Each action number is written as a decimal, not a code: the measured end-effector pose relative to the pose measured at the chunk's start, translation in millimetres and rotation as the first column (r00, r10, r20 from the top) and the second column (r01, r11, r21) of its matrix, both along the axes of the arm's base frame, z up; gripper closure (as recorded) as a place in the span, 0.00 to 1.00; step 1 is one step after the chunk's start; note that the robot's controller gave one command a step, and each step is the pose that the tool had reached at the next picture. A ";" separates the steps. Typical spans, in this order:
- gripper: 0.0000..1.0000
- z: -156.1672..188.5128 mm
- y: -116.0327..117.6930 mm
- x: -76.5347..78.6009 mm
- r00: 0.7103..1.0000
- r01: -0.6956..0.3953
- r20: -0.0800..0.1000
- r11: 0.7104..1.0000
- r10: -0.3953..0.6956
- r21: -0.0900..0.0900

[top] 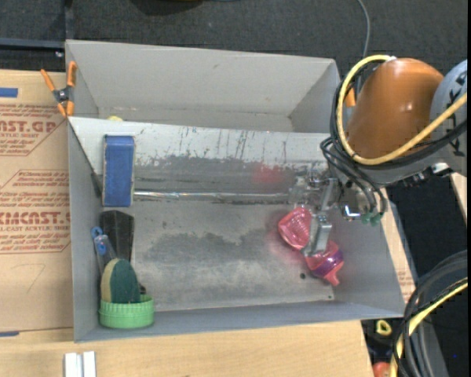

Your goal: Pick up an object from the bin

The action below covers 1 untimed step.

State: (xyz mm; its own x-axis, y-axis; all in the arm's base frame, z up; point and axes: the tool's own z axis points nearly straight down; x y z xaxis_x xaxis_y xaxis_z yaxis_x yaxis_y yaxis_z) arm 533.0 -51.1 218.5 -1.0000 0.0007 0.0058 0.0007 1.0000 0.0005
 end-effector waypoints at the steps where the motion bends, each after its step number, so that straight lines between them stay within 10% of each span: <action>1: 0.00 4.7 0.2 1.3 1.000 -0.001 0.008 1.000 0.001 -0.001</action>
Offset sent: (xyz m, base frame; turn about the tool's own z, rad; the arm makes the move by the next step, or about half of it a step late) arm -0.0308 -0.0900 -0.1485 -0.2390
